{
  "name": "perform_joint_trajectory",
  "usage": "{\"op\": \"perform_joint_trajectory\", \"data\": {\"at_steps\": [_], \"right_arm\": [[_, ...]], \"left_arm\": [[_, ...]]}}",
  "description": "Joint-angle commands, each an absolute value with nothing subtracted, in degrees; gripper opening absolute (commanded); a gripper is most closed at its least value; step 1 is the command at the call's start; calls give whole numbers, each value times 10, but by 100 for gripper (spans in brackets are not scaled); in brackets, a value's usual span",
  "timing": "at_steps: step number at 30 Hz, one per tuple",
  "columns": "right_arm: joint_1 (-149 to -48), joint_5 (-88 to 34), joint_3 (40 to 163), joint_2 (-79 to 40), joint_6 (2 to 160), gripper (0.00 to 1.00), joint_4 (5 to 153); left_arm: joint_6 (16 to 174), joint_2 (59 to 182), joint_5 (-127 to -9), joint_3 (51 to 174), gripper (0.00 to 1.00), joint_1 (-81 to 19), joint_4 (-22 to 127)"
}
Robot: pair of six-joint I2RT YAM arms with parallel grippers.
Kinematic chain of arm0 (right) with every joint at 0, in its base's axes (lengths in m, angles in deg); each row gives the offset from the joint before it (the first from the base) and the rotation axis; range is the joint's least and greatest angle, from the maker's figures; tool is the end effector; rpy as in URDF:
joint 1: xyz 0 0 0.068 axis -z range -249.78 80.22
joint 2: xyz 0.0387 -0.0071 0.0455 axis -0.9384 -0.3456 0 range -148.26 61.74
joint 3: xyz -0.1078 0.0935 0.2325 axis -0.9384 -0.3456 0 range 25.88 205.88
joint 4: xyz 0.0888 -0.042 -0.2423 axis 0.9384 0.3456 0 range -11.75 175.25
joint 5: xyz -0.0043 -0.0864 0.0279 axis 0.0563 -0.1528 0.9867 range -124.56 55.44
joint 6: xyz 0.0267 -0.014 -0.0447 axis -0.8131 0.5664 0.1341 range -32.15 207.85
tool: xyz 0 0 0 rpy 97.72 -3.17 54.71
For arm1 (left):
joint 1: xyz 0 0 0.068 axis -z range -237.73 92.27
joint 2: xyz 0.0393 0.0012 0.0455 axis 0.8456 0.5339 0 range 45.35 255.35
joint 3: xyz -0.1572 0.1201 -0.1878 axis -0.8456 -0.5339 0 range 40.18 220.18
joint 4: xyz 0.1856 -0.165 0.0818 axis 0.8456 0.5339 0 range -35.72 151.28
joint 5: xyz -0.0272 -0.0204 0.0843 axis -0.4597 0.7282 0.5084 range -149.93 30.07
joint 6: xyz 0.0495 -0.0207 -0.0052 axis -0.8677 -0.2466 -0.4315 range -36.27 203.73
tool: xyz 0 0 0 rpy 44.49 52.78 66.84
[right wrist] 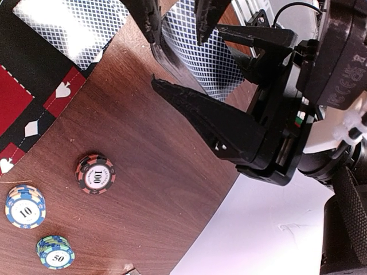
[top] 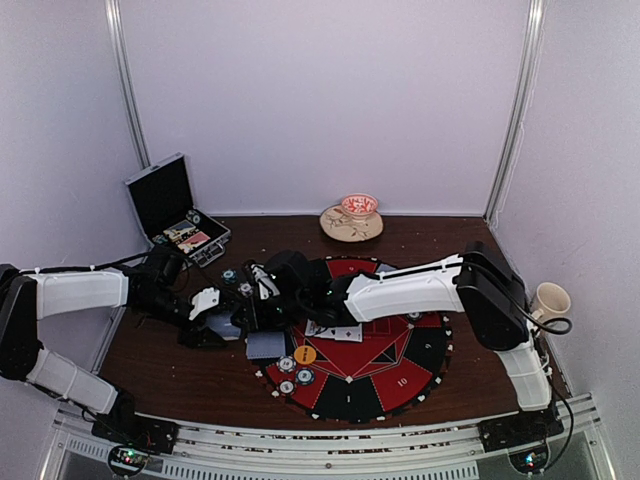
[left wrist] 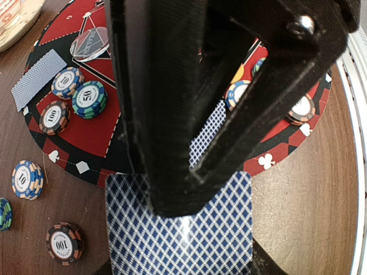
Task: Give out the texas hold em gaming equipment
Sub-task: Pick up the poker card from the face-down deck piles.
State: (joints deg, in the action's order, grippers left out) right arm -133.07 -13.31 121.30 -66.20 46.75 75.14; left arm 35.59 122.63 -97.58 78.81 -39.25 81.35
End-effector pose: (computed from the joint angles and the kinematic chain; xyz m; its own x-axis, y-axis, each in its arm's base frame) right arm 0.2198 0.4654 0.1879 -0.8069 -0.2406 -0.5394 -0.5892 0.3916 0.7068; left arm 0.2138 -0.0944 0.1717 -0.2127 0.6928 -0.6891 0.9703 0.2329 -0.0654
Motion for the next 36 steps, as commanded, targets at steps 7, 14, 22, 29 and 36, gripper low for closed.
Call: {"op": "perform_joint_trajectory", "data": {"at_steps": [7, 14, 22, 29, 36], "right_arm": [[-1333, -128, 1242, -687, 469, 21, 756], [-1333, -130, 1246, -690, 470, 7, 760], [-1329, -155, 1207, -650, 477, 0, 756], [-1318, -170, 1130, -594, 472, 0, 717], [-1311, -173, 1090, -567, 467, 0, 694]], "left_arm": [[349, 1226, -991, 789, 53, -391, 803], [349, 1227, -990, 789, 53, -391, 803], [349, 1227, -991, 790, 53, -391, 803], [349, 1228, -991, 790, 53, -391, 803], [349, 1229, -991, 790, 53, -391, 803]]}}
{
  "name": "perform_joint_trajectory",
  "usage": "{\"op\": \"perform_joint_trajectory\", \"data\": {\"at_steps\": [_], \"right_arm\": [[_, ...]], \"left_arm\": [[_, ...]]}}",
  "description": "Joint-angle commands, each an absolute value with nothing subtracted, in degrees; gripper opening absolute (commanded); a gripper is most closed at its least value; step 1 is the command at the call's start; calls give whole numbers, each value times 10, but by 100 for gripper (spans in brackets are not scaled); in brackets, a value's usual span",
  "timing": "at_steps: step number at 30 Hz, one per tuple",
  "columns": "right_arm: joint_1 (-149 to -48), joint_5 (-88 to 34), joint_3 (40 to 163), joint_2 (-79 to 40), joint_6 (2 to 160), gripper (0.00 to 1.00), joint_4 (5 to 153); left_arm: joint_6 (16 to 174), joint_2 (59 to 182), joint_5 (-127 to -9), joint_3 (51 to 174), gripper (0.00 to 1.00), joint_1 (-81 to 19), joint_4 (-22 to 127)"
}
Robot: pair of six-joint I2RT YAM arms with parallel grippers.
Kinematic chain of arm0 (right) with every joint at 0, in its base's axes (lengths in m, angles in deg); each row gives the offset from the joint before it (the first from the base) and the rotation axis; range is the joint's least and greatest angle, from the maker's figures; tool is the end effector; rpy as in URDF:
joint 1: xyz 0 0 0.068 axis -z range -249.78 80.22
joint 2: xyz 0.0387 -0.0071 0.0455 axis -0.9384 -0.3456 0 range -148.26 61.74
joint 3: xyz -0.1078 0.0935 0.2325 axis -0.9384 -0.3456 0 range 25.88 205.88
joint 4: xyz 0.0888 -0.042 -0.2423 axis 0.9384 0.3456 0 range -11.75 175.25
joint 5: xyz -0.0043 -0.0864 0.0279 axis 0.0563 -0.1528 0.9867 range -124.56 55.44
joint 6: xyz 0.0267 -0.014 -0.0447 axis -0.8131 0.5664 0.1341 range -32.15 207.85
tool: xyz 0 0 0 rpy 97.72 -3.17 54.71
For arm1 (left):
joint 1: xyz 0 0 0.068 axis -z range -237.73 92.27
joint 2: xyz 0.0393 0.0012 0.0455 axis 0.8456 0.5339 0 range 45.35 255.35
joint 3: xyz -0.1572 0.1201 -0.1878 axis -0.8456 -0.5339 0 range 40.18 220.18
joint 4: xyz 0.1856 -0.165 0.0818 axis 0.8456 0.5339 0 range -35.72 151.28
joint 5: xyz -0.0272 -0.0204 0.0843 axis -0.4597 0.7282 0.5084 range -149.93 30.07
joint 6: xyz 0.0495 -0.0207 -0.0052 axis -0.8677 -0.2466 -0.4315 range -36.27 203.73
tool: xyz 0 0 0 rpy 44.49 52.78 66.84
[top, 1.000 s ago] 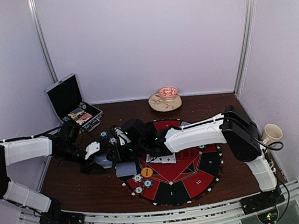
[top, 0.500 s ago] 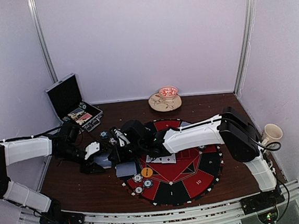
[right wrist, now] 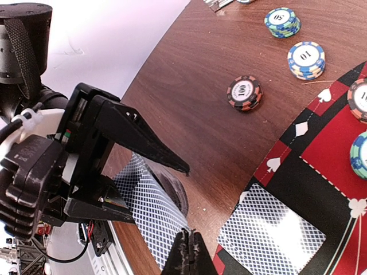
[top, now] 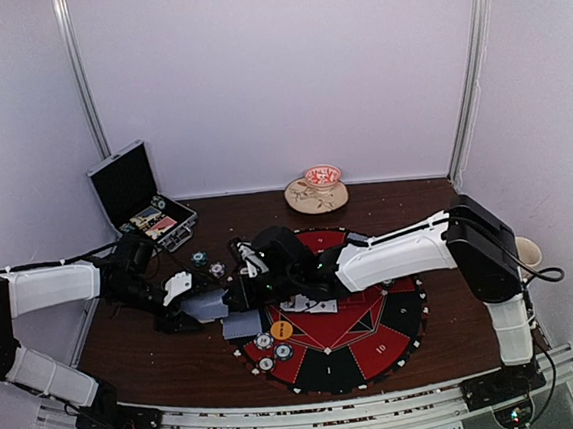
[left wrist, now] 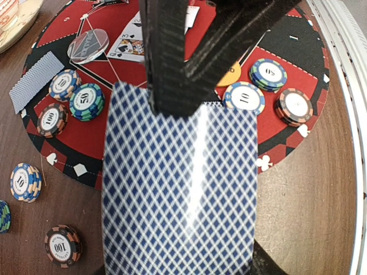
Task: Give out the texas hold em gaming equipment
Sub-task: Pick up the poker card from the face-down deck piles.
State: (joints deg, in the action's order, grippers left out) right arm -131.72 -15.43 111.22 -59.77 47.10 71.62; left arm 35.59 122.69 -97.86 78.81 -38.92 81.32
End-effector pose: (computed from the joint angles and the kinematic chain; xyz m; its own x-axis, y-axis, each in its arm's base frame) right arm 0.2178 0.4333 0.1893 -0.8075 -0.2037 -0.5536 -0.5818 0.4301 0.6903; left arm 0.2132 -0.0958 0.1716 -0.2086 0.6916 -0.6915 0.9720 0.2250 -0.0682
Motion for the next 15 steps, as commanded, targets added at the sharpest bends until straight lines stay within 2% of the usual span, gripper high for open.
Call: {"op": "perform_joint_trajectory", "data": {"at_steps": [1, 5, 15], "right_arm": [[-1310, -173, 1083, -561, 466, 0, 688], [-1307, -158, 1065, -556, 459, 0, 659], [-1317, -96, 1120, -610, 448, 0, 652]], "left_arm": [[349, 1229, -990, 790, 53, -391, 803], [349, 1230, -991, 790, 53, -390, 803], [349, 1230, -990, 790, 53, -391, 803]]}}
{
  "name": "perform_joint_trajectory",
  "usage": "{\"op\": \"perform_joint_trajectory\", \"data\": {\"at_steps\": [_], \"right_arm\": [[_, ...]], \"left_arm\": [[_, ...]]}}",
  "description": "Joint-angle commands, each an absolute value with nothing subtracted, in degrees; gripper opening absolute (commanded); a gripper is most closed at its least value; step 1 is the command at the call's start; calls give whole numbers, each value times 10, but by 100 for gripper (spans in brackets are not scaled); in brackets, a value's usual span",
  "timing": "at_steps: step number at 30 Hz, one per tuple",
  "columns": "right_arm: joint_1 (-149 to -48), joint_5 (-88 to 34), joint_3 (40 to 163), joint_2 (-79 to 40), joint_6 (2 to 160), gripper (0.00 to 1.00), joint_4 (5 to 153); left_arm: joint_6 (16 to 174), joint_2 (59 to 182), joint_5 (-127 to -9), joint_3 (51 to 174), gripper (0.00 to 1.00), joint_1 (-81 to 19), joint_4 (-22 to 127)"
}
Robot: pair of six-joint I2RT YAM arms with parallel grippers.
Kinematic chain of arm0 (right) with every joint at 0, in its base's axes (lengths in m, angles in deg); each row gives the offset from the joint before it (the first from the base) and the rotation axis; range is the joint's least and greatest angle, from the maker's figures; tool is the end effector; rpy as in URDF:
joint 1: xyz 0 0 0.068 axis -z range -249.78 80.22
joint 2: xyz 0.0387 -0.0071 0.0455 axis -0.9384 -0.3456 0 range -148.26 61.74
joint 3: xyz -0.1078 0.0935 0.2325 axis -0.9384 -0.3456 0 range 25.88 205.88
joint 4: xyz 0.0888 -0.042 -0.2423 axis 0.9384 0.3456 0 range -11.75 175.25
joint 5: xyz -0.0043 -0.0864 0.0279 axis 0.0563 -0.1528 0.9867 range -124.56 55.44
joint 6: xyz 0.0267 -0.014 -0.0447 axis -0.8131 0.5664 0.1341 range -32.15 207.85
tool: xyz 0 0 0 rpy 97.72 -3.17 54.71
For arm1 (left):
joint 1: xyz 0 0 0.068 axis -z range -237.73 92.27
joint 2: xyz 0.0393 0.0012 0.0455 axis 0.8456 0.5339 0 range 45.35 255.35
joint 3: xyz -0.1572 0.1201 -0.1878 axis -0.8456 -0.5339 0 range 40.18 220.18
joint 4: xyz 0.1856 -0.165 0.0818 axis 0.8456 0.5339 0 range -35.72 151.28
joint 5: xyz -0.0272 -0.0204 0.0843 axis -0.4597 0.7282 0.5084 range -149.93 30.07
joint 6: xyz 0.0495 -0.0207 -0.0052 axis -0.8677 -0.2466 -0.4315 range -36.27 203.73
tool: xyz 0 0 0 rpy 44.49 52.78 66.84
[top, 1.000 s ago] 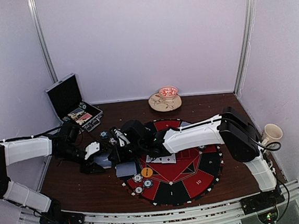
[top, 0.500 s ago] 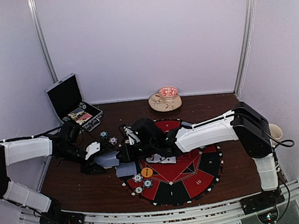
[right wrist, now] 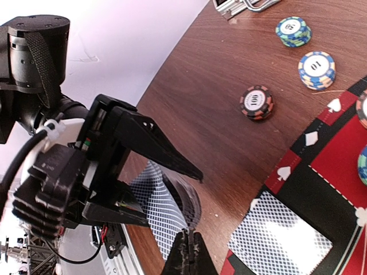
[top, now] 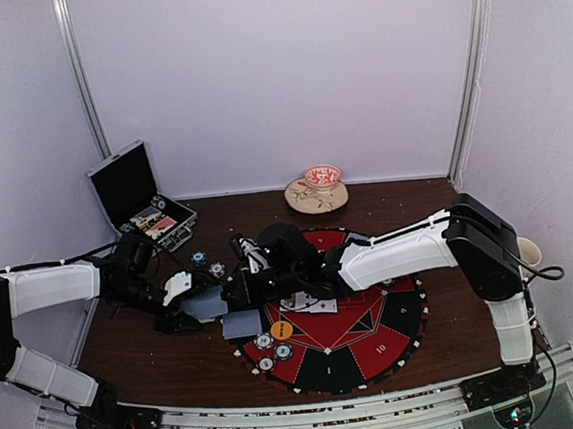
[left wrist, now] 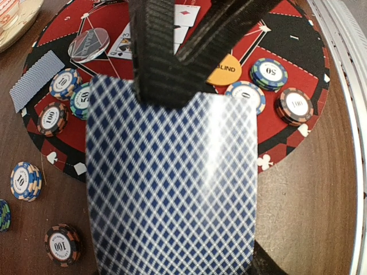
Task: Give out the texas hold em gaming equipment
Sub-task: Pick up the poker card from the face-down deck piles.
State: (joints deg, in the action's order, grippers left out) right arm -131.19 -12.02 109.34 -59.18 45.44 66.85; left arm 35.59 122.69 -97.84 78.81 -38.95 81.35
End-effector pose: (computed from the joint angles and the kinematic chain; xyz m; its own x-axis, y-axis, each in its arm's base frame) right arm 0.2190 0.4303 0.1916 -0.8133 -0.1906 -0.5497 -0.5786 0.3633 0.7302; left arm 0.2132 -0.0956 0.1715 -0.2094 0.6918 -0.6911 0.9718 0.2257 -0.0685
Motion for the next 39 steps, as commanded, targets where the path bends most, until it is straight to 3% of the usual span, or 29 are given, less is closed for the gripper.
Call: {"op": "perform_joint_trajectory", "data": {"at_steps": [1, 8, 17, 19, 21, 24, 28, 32, 39], "right_arm": [[-1318, -96, 1122, -611, 448, 4, 652], [-1320, -90, 1134, -622, 446, 14, 659], [-1322, -79, 1146, -635, 446, 17, 658], [-1322, -78, 1149, -637, 445, 12, 658], [-1322, -80, 1147, -636, 444, 0, 655], [-1321, -86, 1126, -621, 440, 0, 639], [-1318, -121, 1045, -569, 419, 0, 590], [-1315, -187, 895, -497, 356, 0, 449], [-1329, -412, 676, -385, 277, 0, 334]], "left_arm": [[348, 1230, -990, 790, 53, -390, 803], [349, 1229, -990, 790, 53, -391, 803], [349, 1230, -990, 790, 53, -391, 803], [348, 1230, -990, 790, 53, -390, 803], [348, 1230, -991, 790, 53, -391, 803], [349, 1229, -990, 790, 53, -390, 803], [348, 1228, -990, 790, 53, -391, 803], [349, 1226, -991, 790, 53, -391, 803], [351, 1223, -990, 789, 53, -390, 803]]}}
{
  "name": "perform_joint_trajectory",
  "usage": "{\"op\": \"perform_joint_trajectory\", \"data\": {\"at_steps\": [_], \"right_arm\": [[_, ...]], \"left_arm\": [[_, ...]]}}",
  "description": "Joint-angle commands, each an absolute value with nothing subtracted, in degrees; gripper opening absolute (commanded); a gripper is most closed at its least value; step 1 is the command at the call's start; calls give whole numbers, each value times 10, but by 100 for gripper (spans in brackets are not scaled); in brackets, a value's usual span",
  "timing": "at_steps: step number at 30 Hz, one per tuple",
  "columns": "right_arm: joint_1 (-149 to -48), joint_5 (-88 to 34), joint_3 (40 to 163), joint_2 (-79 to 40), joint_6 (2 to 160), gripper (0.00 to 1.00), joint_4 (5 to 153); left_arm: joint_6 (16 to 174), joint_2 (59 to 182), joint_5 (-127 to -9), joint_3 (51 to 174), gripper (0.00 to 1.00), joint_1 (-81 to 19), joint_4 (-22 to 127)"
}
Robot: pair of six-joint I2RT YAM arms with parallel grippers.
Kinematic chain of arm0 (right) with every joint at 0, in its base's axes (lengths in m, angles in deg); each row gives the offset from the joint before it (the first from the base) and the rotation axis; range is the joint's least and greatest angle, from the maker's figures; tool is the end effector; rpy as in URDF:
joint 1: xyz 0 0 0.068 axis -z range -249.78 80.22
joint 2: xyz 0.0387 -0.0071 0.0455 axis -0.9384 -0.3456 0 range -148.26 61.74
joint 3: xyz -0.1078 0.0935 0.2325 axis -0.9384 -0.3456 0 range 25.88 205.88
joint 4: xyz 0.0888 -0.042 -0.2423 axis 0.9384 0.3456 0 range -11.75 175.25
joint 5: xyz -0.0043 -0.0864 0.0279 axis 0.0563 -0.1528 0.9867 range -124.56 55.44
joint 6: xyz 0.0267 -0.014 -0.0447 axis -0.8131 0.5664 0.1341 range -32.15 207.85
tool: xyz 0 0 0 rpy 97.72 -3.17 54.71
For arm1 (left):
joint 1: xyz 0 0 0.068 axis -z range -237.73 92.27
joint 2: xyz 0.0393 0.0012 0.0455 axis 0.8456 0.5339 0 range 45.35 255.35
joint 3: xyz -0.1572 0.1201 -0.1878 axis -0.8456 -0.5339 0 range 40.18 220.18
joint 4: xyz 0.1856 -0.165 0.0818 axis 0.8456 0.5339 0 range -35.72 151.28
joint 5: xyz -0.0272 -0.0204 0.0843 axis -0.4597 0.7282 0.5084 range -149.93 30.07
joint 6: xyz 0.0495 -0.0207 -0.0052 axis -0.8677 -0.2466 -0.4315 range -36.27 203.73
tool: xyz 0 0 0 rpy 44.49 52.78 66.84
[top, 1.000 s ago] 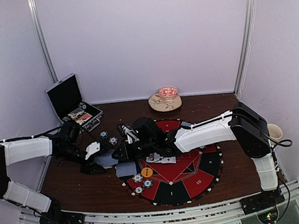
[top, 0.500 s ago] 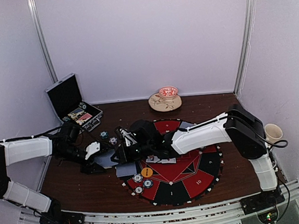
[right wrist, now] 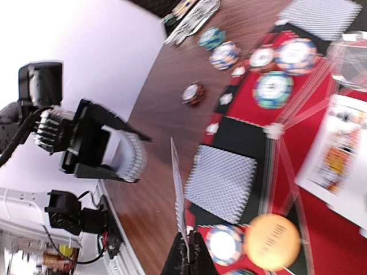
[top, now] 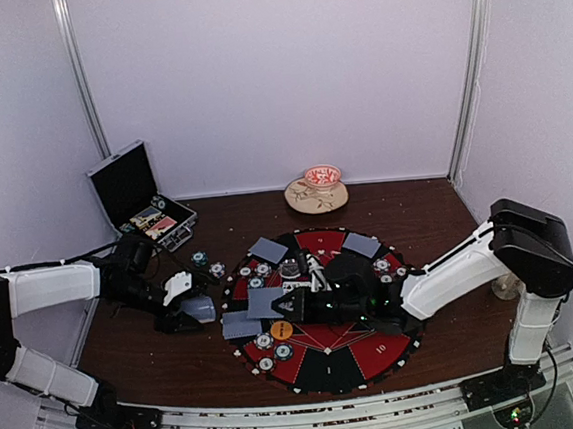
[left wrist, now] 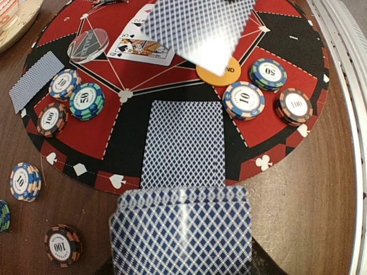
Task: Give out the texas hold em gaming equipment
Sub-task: Pick up the poker card from the face-down deck piles, then place the poker card in the community card area.
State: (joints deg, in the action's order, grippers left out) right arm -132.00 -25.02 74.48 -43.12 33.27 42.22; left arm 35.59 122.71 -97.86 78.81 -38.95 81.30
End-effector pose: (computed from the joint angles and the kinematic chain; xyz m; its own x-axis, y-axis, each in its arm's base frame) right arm 0.1701 0.3355 0.1605 -0.8635 0.0851 -0.4971 -0.4163 0.4360 0.7979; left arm 0.2133 -0.0957 0.1715 -0.2090 0.6915 -0.6915 0.9718 0.2256 -0.0682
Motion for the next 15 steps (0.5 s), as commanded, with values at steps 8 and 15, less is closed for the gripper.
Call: {"op": "perform_joint_trajectory", "data": {"at_steps": [8, 15], "right_arm": [[-1341, -601, 558, -331, 213, 0, 293], [-1341, -706, 526, -316, 168, 0, 307]], "left_arm": [[351, 1225, -990, 789, 53, -390, 803], [350, 1226, -990, 789, 53, -391, 803]]}}
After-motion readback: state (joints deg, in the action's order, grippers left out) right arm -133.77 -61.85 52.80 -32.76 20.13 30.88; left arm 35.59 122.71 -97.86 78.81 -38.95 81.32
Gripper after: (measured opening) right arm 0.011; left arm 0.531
